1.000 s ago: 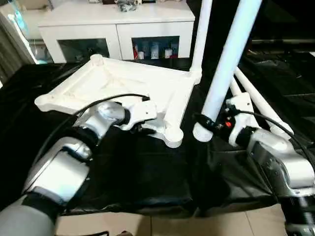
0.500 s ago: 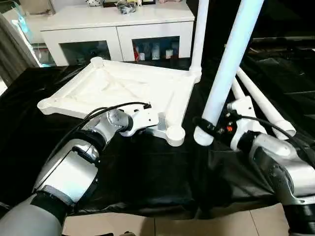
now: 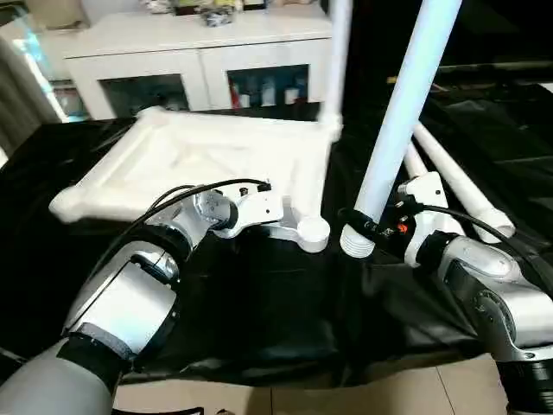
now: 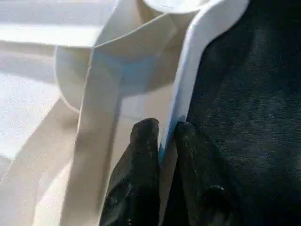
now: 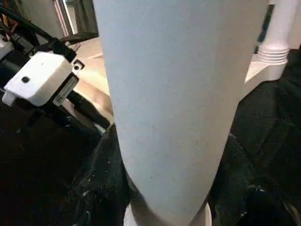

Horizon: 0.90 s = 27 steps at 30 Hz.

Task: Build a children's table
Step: Insert table leg to table base

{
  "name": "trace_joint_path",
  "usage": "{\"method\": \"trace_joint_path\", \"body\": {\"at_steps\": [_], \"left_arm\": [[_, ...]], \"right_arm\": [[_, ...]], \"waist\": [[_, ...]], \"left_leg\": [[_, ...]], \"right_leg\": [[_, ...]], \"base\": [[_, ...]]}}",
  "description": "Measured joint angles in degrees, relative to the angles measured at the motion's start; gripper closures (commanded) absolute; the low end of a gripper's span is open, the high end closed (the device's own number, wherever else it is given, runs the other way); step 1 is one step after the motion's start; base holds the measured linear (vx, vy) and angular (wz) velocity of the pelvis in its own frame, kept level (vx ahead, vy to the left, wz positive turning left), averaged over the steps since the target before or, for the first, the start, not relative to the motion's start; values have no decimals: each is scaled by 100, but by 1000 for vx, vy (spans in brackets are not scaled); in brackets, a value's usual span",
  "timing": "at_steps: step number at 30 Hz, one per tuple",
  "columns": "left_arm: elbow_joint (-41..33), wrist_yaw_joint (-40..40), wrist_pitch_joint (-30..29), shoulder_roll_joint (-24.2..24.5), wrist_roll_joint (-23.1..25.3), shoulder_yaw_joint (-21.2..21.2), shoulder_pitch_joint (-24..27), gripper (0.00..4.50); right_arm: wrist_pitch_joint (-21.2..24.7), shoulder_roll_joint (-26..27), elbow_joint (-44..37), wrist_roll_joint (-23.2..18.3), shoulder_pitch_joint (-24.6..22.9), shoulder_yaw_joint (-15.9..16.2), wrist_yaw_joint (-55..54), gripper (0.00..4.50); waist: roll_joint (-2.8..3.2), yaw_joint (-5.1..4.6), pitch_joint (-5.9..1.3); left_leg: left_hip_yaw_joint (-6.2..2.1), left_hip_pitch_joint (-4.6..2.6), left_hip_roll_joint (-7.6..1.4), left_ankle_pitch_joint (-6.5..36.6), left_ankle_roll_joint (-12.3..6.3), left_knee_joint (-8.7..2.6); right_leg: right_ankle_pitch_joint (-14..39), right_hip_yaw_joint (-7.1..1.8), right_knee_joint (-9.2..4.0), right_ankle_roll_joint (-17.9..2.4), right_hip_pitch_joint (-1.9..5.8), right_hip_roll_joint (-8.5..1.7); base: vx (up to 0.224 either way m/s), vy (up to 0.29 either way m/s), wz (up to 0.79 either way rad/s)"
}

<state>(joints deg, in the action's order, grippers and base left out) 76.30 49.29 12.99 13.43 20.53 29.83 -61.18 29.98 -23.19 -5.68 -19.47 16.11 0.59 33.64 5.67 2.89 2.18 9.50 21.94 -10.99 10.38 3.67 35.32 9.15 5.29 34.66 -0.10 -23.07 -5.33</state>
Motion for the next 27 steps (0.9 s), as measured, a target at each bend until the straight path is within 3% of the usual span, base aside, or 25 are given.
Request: {"method": "trace_joint_path", "body": {"at_steps": [9,15,18,22,23,27], "left_arm": [[-136,1162,-218,39,-62,-162,51,434],[-268,1818,-431,55,-544,-598,369,449],[-465,1785,-458,163,-744,-838,671,450],[-973,1735,-485,398,-917,-1011,1097,450],[-1049,1737,-502,440,-947,-1036,1155,450],[-1676,1760,-697,694,-989,-1143,1577,450]], "right_arm": [[-12,-2,3,68,2,44,23,264],[-13,21,14,60,3,42,3,264],[98,139,13,-36,8,29,-16,264],[186,222,25,-99,45,40,20,264],[186,216,25,-102,46,37,32,264],[188,272,155,-104,144,73,58,264]], "waist": [[95,-72,-73],[88,-75,-89],[49,-106,-101],[-77,-142,-91],[-86,-161,-93],[-164,-306,-66]], "left_leg": [[12,-31,11,10,-18,-48],[22,-97,17,14,-21,-88],[25,-112,16,14,-21,-100],[23,-155,14,15,-18,-109],[21,-166,14,15,-16,-110],[15,-189,21,22,-6,-119]], "right_leg": [[0,2,-61,1,42,-4],[28,2,-81,35,95,-8],[30,-1,-80,38,101,-6],[30,2,-70,40,107,-6],[31,3,-73,41,110,-6],[33,5,-115,44,112,-9]], "base": [[0,0,0],[0,0,0],[0,0,0],[0,0,0],[0,0,0],[0,0,0]]}}
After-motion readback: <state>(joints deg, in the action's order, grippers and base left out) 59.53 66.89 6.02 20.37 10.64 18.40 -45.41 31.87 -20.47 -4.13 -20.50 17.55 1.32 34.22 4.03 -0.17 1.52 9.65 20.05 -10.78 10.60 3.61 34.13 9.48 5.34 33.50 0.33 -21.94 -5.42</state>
